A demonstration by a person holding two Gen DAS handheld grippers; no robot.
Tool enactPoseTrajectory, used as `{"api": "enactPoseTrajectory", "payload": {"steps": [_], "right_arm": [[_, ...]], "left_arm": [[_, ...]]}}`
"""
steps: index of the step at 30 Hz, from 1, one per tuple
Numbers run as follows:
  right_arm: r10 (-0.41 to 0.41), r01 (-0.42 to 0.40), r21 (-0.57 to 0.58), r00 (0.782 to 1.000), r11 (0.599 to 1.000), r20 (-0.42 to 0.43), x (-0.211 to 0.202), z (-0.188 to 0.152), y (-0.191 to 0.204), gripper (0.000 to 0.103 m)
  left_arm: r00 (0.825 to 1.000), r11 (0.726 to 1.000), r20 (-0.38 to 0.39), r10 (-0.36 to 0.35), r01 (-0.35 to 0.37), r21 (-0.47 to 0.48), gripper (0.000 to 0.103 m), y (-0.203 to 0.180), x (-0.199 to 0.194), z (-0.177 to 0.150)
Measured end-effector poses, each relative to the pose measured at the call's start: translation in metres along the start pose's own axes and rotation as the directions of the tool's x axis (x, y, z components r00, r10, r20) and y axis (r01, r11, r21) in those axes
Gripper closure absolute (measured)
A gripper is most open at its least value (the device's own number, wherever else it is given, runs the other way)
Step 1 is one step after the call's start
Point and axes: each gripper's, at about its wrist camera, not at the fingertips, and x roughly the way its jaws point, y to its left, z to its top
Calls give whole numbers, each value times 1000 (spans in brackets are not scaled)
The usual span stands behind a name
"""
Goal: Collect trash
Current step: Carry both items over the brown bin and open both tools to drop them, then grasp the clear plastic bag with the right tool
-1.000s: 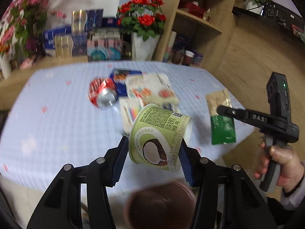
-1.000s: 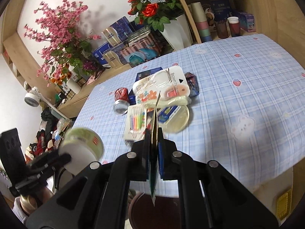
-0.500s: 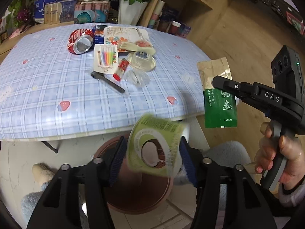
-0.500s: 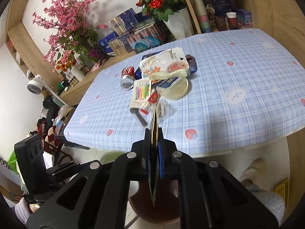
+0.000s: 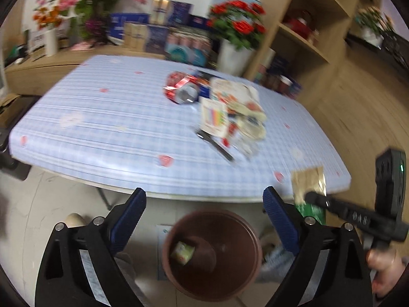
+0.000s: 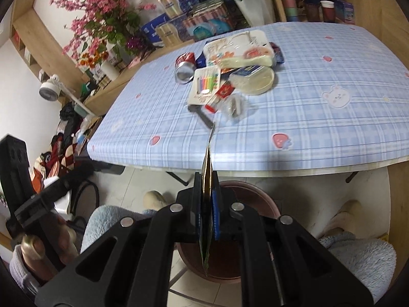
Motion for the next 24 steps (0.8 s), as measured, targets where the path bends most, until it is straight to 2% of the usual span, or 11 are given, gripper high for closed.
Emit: {"api": "enactPoseTrajectory", "payload": {"steps": [3,5,7,10,19,24], "right_arm": [[2,-2,-4,1000,1000,-20,5,-1,3,92],[3,-4,-6,999,1000,-34,8,-3,5,86],[4,-4,-8,999,1000,-39,10,-3,7,70],[-4,4,-12,999,1000,-32,9,-1,9,62],[-56,56,-38,998,998,-8,11,10,2,61],[-113,114,-96,993,989,19,17,26,-6,61]], "left_arm": [[998,999,29,49,-48,-26,12,12,-6,6],[997,998,38,60,-59,-35,12,18,-10,8],[996,997,45,73,-71,-42,12,20,-10,9],[995,996,51,87,-85,-38,12,21,-10,10],[992,993,62,113,-112,-22,12,23,-6,11],[989,991,64,134,-133,-25,12,26,0,16]]}}
